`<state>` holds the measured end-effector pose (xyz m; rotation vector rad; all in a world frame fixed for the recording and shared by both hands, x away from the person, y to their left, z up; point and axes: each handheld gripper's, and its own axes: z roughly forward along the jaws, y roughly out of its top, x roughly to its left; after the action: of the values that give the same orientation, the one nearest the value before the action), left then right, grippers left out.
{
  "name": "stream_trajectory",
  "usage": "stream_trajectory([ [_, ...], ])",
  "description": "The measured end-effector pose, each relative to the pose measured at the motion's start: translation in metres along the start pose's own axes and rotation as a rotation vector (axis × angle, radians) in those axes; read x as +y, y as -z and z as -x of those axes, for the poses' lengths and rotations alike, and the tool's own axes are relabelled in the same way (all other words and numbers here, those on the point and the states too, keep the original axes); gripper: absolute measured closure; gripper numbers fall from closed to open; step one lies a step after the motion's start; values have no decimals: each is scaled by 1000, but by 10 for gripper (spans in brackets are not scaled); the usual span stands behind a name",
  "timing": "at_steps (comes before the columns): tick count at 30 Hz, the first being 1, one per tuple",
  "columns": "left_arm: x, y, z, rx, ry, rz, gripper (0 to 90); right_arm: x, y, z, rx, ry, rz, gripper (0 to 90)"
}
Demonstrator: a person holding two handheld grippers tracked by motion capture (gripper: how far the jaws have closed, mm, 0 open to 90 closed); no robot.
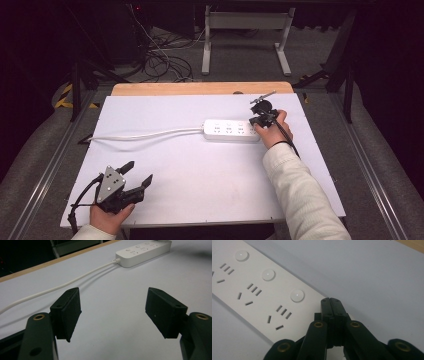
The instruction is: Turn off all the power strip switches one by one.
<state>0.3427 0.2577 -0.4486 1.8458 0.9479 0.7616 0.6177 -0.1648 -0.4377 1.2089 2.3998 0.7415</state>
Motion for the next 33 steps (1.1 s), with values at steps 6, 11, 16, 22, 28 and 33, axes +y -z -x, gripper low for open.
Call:
stream_trajectory([
  [6, 0, 0, 1, 2, 1, 1, 290, 0, -2, -2, -17, 13, -7, 900],
  [11, 0, 0, 0, 1, 3, 4, 286, 0, -3, -5, -36, 19, -9, 900],
  [16, 0, 1, 1, 2, 1, 6, 284, 1, -3, -8, -55, 11, -14, 900],
  [22, 0, 1, 1, 0, 4, 7, 283, 1, -3, -7, -49, -7, -17, 900],
  [28, 0, 1, 1, 3, -2, 7, 283, 1, -3, -6, -44, -21, -17, 900],
  [33, 0, 1, 1, 4, -7, 8, 283, 1, -3, -7, -49, -26, -16, 900],
])
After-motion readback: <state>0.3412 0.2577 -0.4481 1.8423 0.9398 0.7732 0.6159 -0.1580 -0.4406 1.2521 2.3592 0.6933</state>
